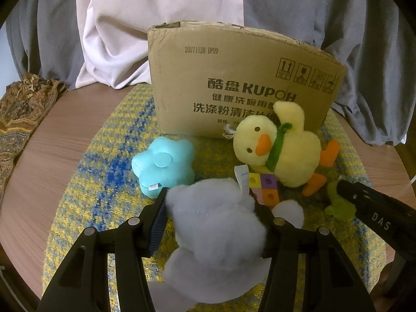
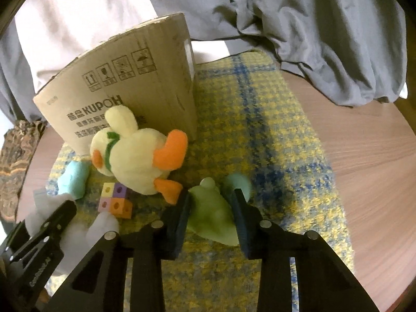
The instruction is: Organize objects
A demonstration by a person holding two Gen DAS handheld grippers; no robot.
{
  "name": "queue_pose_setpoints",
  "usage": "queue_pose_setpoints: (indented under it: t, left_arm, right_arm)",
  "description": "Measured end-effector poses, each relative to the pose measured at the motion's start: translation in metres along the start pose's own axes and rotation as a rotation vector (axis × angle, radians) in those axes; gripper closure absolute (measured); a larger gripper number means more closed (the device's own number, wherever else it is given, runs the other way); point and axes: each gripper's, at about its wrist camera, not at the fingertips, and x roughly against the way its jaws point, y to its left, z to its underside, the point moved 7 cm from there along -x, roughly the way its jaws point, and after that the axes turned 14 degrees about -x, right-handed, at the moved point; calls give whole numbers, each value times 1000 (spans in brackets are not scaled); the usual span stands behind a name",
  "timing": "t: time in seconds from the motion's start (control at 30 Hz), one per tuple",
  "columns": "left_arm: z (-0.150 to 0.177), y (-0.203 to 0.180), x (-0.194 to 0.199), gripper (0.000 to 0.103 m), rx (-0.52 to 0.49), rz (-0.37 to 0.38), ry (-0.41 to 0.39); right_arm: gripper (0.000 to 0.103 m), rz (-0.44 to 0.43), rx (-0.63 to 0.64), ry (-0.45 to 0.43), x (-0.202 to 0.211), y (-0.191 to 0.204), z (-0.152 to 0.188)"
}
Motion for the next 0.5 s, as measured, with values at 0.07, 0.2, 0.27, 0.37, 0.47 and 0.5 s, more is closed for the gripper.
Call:
queue_pose_setpoints:
  t: [0.07,0.2,0.27,0.37,0.47,0.5]
  left_arm:
    - [-1,0,2,49,-1,-3,-4]
    - [-2,-1,4,49,-2,-3,-7]
    - [-2,-1,5,49,-2,-3,-10]
    - [-3,-2,7,49,-1,-2,-13]
    - [-3,-2,10,49,-2,0,-18]
    - [-4,-2,11,49,-2,0,-20]
  right_arm:
    - [70,-3,-7,-1,-1,0,1]
    - [71,-8,-10,-2,1,2,2]
    - [72,-11,-12,-5,2,2,2]
    - [75,-16,-12,-8,6,2,4]
    - [79,-21,-15,-13,9,2,3]
    - [82,-22,-15,-15,10,2,3]
